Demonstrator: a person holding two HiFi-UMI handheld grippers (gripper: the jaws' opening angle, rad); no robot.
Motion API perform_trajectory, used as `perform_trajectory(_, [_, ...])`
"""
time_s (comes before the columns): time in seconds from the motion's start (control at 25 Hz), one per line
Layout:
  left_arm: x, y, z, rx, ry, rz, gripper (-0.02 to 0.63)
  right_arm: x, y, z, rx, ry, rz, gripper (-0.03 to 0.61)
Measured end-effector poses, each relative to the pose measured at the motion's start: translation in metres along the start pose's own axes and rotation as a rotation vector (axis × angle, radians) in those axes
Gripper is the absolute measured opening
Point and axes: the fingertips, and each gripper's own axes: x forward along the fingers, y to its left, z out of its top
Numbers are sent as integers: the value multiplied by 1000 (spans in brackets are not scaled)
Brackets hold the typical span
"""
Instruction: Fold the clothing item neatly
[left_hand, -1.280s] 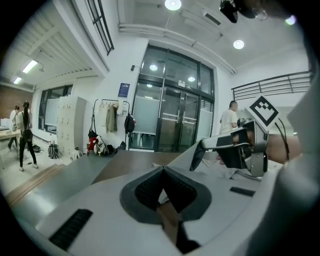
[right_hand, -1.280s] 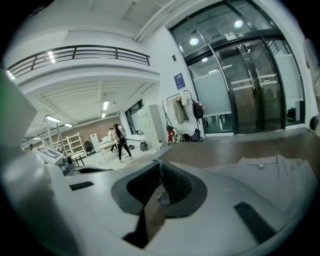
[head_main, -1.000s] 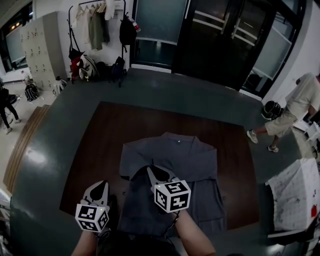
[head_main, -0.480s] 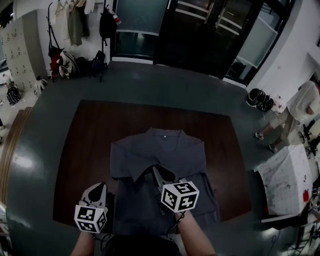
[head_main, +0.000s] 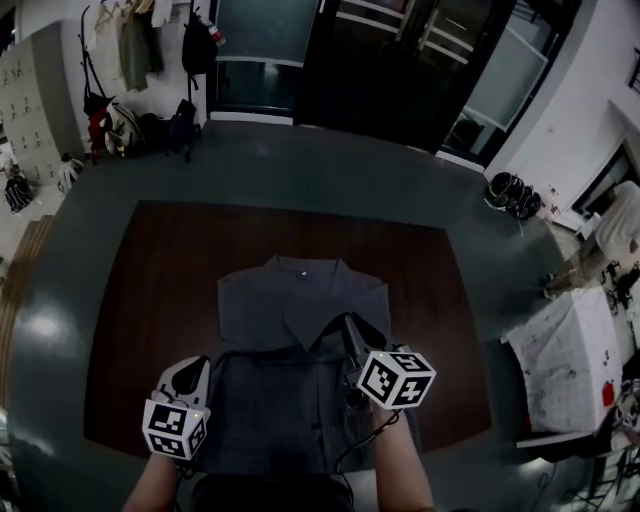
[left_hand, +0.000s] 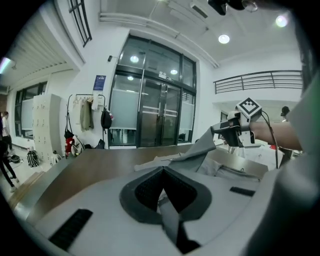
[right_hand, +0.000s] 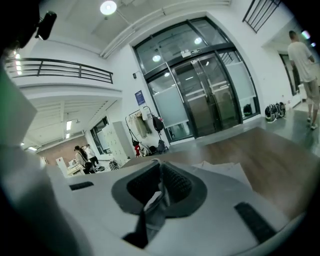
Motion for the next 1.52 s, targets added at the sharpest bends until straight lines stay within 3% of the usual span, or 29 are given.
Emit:
perform_trajectory(0.36, [33,-49,1,-18,16,84,8,-2,-72,-44,103,114,93,18])
perform_trajectory(0.76, [59,-82,-2,-38,50,81,8,-10,-141,-111,16,297,-73,33])
perform_trajectory(0.96, [75,-99,-1,-53,38,68,8,-19,-175,-105,-136,262,-240,64])
perform_trajectory(1.04, [78,-104,1,-56,35,62,8,-20,-177,-99,-176,235,-265,64])
perform_trajectory(1.16, [79,-108,3,-57,30,56,8,-16,-146,-104,-179,244,-119,64])
perform_trajectory(1.28, [79,-112,2,-60,31,55,8,-12,-101,-133,-277,334,58,64])
perform_trajectory(1.4, [76,-113,-1,-65,31,54,8,-11,-73,-169,-426,431,113,96])
perform_trajectory(1.52, [73,-112,-4,-69,34,53,8,-8,-64,-191,-545,491,102,120])
